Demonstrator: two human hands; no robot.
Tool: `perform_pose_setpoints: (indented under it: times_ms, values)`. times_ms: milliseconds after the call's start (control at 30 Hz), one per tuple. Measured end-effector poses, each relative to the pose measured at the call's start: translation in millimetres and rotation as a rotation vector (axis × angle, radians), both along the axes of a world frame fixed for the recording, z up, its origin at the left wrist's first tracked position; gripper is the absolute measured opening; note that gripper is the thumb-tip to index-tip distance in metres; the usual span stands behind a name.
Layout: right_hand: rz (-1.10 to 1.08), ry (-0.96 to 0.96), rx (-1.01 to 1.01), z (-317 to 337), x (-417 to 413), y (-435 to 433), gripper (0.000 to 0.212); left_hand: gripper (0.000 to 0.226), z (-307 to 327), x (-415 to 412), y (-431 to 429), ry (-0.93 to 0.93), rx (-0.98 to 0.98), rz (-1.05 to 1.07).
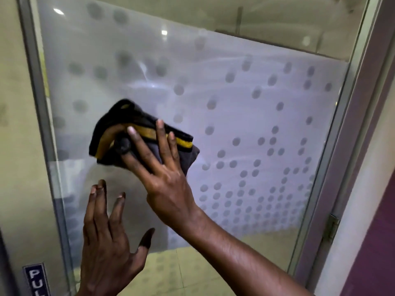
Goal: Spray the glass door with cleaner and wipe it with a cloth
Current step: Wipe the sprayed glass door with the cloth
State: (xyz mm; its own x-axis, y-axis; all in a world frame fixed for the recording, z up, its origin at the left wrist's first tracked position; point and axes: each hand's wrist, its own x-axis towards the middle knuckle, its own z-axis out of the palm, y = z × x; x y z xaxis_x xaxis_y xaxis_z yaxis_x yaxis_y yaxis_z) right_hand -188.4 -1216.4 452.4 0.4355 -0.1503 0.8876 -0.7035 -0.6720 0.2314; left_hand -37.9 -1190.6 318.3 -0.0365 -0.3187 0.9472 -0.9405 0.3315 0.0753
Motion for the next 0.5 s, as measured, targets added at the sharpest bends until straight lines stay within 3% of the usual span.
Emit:
perform_pose_setpoints:
  times_ms: [100,233,367,500]
  values:
    - [-0.02,0.083,0.048,-44,-10,6,0.067,0.108,-6,8,5,-0.014,0.048,0.0]
    - [-0.118,0.073,0.175,-97,-21,24,0.078,0.091,-13,17,15,-0.045,0.08,-0.056]
    - [-0.137,-0.064,0.387,-130,-22,57,0.115,0.074,-25,20,32,0.022,0.087,-0.121]
    - [0.07,-0.287,0.615,-133,-27,94,0.101,0.078,-19,23,50,0.101,0.067,-0.263]
